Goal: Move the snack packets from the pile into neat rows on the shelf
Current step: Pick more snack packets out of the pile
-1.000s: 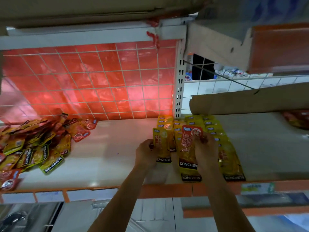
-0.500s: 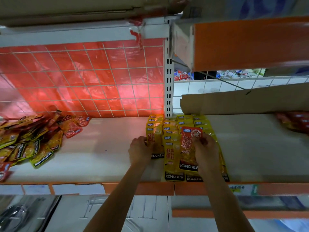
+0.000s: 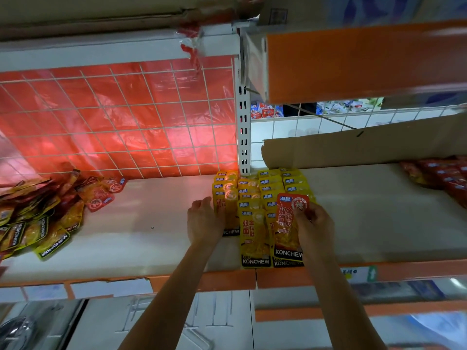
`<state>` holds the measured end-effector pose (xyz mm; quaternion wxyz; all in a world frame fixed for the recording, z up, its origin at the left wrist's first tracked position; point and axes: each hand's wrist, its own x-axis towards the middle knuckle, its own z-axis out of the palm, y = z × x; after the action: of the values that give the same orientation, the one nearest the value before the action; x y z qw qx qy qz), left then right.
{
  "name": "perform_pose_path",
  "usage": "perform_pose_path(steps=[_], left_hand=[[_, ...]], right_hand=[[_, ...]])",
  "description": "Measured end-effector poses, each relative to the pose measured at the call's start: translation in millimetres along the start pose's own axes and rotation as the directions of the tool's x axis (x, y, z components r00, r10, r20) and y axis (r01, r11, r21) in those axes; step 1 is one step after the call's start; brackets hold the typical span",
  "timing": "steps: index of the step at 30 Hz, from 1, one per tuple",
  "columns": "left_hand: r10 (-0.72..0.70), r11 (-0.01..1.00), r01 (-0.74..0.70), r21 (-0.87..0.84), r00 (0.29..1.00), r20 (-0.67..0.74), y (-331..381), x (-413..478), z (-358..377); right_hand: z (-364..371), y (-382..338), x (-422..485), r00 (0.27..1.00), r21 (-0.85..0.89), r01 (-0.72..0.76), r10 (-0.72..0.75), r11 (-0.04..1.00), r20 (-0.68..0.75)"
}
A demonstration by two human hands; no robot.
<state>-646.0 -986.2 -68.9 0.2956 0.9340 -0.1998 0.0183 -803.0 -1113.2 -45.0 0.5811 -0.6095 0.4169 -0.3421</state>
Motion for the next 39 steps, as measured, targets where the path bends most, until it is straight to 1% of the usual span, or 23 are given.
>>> perform_pose_path(steps=[3, 5, 7, 9, 12, 16, 22, 24, 26, 28, 31, 33, 36, 39], left_hand=[[0.133, 0.990, -0.137, -0.041, 0.987, -0.094, 12.4, -0.5, 2.5], [0.225, 0.973, -0.229, -0.032, 0.969, -0.106, 23.4, -1.2, 6.9], [0.332, 0.942, -0.336, -0.018, 0.936, -0.115, 35.6, -4.6, 12.5], [0.408, 0.909, -0.415, -0.035, 0.904, -0.128, 50.2, -11.2, 17.9], [0.485, 0.869, -0.492, -0.049, 0.868, -0.108, 69.5, -21.2, 29.1], [0.601, 0.791, -0.605, -0.090, 0.796, -0.074, 94.1, -26.9, 49.6], [0.646, 0.749, -0.641, -0.166, 0.762, -0.028, 160.8, -35.4, 80.8], [0.607, 0.776, -0.581, -0.246, 0.793, 0.040, 188.8, -38.8, 97.5], [0.543, 0.820, -0.479, -0.315, 0.825, 0.159, 215.5, -41.0, 114.0], [0.479, 0.851, -0.368, -0.374, 0.836, 0.269, 241.8, -43.7, 128.2], [0.379, 0.867, -0.175, -0.466, 0.840, 0.389, 278.9, -47.3, 145.1], [0.336, 0.857, -0.080, -0.509, 0.836, 0.434, 299.4, -50.0, 158.0], [0.303, 0.833, -0.001, -0.553, 0.838, 0.455, 329.2, -54.8, 178.2], [0.252, 0.814, 0.066, -0.577, 0.855, 0.453, 356.6, -59.9, 197.0]], right_hand=[[-0.7, -3.4, -2.7, 1.000, -0.014, 0.006, -0.006, 1.000, -0.007], [-1.1, -3.6, -1.3, 1.000, -0.015, 0.013, -0.013, 1.000, -0.008], [-1.7, -1.4, 1.2, 1.000, -0.006, 0.003, -0.004, 1.000, -0.015], [-4.0, 2.1, 4.1, 1.000, -0.007, 0.005, -0.005, 1.000, -0.030], [-11.9, 7.0, 12.4, 0.997, 0.010, -0.010, 0.010, 1.000, -0.071], [-29.7, 6.9, 30.1, 0.991, 0.029, 0.010, -0.006, 1.000, -0.134], [-76.6, 4.1, 78.6, 0.985, 0.017, 0.010, -0.007, 1.000, -0.175], [-97.7, 3.4, 99.5, 0.983, -0.006, 0.007, -0.008, 1.000, -0.182], [-118.5, 1.6, 120.6, 0.984, -0.034, -0.002, -0.004, 0.999, -0.179], [-139.3, 0.9, 141.7, 0.986, -0.057, 0.001, -0.010, 0.998, -0.166], [-169.1, 0.5, 165.5, 0.990, -0.136, -0.001, -0.018, 0.991, -0.140], [-190.0, 1.3, 178.6, 0.992, -0.175, -0.010, -0.012, 0.984, -0.124], [-223.1, 2.2, 198.4, 0.992, -0.264, -0.012, -0.021, 0.965, -0.126], [-255.1, 0.8, 212.9, 0.990, -0.379, 0.056, -0.100, 0.924, -0.095]])
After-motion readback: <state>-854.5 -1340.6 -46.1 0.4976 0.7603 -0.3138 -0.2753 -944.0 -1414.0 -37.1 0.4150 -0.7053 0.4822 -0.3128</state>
